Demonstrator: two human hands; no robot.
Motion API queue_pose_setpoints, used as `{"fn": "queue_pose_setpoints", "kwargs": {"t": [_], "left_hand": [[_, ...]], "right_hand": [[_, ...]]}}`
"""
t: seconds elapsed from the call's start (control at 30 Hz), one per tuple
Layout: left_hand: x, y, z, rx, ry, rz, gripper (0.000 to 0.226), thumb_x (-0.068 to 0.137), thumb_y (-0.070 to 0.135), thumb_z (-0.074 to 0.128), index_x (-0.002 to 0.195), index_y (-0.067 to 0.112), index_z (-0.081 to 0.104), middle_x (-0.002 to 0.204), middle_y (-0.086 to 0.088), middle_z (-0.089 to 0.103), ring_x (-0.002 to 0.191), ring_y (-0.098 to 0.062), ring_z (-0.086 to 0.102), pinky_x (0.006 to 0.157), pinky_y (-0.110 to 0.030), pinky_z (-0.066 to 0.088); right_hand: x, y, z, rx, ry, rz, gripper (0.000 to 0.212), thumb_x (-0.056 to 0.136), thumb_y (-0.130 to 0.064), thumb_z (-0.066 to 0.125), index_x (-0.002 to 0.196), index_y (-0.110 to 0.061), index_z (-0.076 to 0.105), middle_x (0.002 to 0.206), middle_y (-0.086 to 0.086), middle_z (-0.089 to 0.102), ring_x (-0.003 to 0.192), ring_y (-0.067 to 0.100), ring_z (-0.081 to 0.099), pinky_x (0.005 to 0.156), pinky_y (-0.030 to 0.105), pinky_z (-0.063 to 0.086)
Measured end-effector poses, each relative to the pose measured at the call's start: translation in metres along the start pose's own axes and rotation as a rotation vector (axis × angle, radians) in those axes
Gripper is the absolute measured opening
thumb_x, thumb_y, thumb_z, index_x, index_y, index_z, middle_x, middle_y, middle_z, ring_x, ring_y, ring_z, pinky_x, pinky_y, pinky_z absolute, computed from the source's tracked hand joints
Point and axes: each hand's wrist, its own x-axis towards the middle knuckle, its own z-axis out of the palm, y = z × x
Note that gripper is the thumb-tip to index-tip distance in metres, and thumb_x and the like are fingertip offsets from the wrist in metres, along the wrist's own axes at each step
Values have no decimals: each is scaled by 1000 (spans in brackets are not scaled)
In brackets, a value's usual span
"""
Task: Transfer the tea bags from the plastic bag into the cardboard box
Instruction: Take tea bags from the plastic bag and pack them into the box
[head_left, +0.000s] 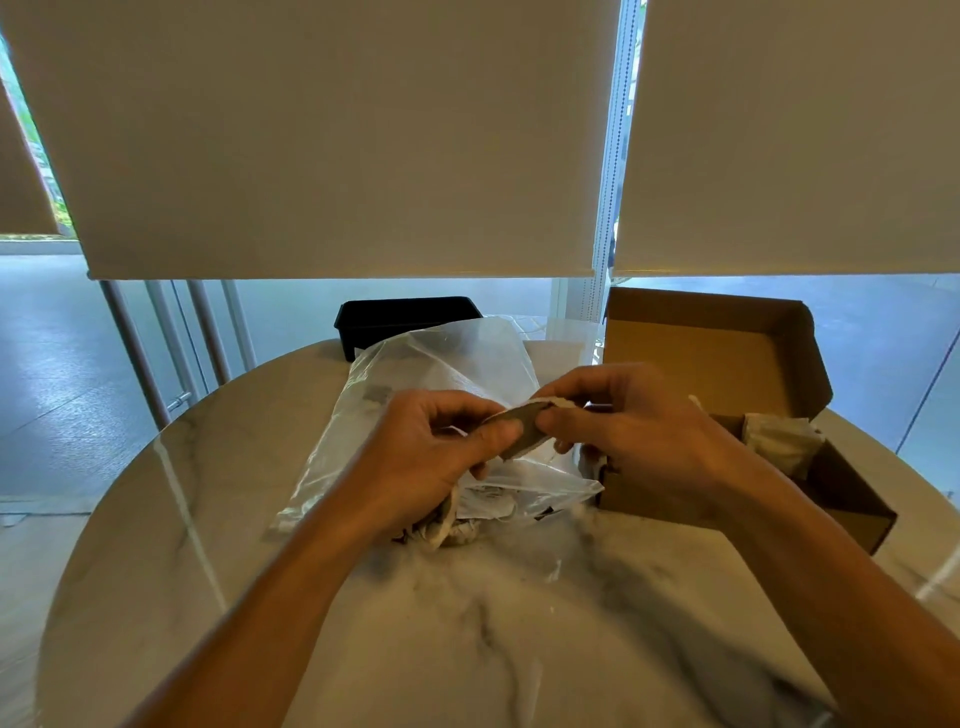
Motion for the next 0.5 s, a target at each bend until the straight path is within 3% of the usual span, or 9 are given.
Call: {"fn": "queue_pose_setpoints", "kwargs": {"t": [0.13, 0.27, 0.33, 0.43, 0.5], "left_hand": [[0, 1, -1, -62, 5, 13, 26, 74, 37, 65, 92, 19, 74, 71, 4, 71, 55, -14, 59, 55, -20, 50], [1, 1, -2, -102, 94, 13, 23, 76, 34, 67, 91, 18, 73, 64, 1, 68, 51, -13, 55, 51, -20, 47], [2, 1, -3, -130, 146, -7, 19, 78, 30, 68, 91, 18, 72, 59, 0, 64, 49, -13, 53, 47, -22, 47], [3, -1, -6, -199, 217, -43, 23, 75, 35, 68, 92, 20, 72, 66, -18, 62, 50, -19, 49, 43, -24, 42], [4, -2, -9, -234, 268, -61, 17, 78, 35, 68, 89, 24, 73, 65, -17, 60, 49, -21, 46, 43, -24, 41]], "right_hand": [[1, 3, 3, 58, -58, 8, 14, 80, -28, 70, 94, -27, 72, 75, -7, 68, 61, 8, 60, 59, 21, 51], [-1, 5, 6, -77, -182, 73, 9, 83, -31, 67, 87, -25, 74, 60, -11, 64, 55, 4, 53, 59, 20, 47], [-2, 5, 2, -116, -217, 73, 11, 87, -27, 64, 88, -24, 74, 63, -16, 65, 55, 1, 54, 58, 15, 44], [-4, 7, -10, -175, -210, 85, 13, 88, -24, 62, 83, -29, 73, 75, -20, 70, 68, -2, 62, 60, 12, 49], [-4, 8, -17, -185, -183, 105, 15, 89, -22, 62, 80, -31, 70, 71, -22, 69, 65, -5, 62, 56, 8, 45]]}}
